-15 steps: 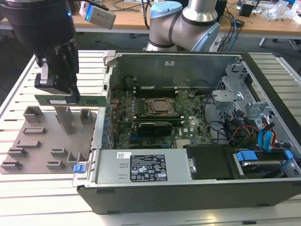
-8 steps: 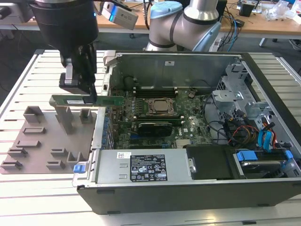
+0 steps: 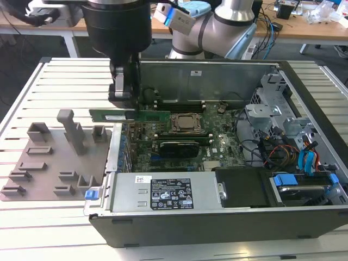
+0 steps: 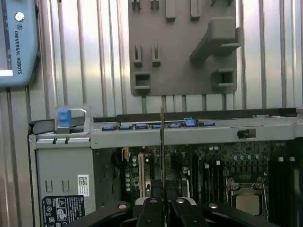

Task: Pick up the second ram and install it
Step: 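Pick up the second ram and move it above second insertion slot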

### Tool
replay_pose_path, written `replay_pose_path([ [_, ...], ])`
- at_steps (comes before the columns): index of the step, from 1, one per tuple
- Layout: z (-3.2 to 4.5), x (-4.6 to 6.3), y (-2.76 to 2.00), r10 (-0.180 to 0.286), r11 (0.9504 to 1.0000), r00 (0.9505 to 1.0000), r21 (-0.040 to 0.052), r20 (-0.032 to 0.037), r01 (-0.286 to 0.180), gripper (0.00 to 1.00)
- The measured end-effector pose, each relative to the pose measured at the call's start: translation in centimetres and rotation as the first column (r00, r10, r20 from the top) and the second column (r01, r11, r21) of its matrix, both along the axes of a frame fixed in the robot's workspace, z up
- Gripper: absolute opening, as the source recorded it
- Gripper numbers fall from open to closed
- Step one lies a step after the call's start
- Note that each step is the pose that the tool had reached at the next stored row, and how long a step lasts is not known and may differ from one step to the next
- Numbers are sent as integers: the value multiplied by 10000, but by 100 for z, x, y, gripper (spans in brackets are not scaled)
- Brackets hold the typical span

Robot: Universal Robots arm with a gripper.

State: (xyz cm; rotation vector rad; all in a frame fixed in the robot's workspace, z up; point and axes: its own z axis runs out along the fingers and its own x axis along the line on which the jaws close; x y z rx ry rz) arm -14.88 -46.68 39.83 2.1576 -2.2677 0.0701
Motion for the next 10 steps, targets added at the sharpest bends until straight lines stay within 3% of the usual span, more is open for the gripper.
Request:
replay_pose_path([
  [6,-2,377,18,1,10000,10000,-31,-39,-1,13],
  [9,-20,577,59,1,10000,10000,-31,-95,-1,13],
  [10,-42,629,84,2,10000,9999,67,-105,-1,13],
])
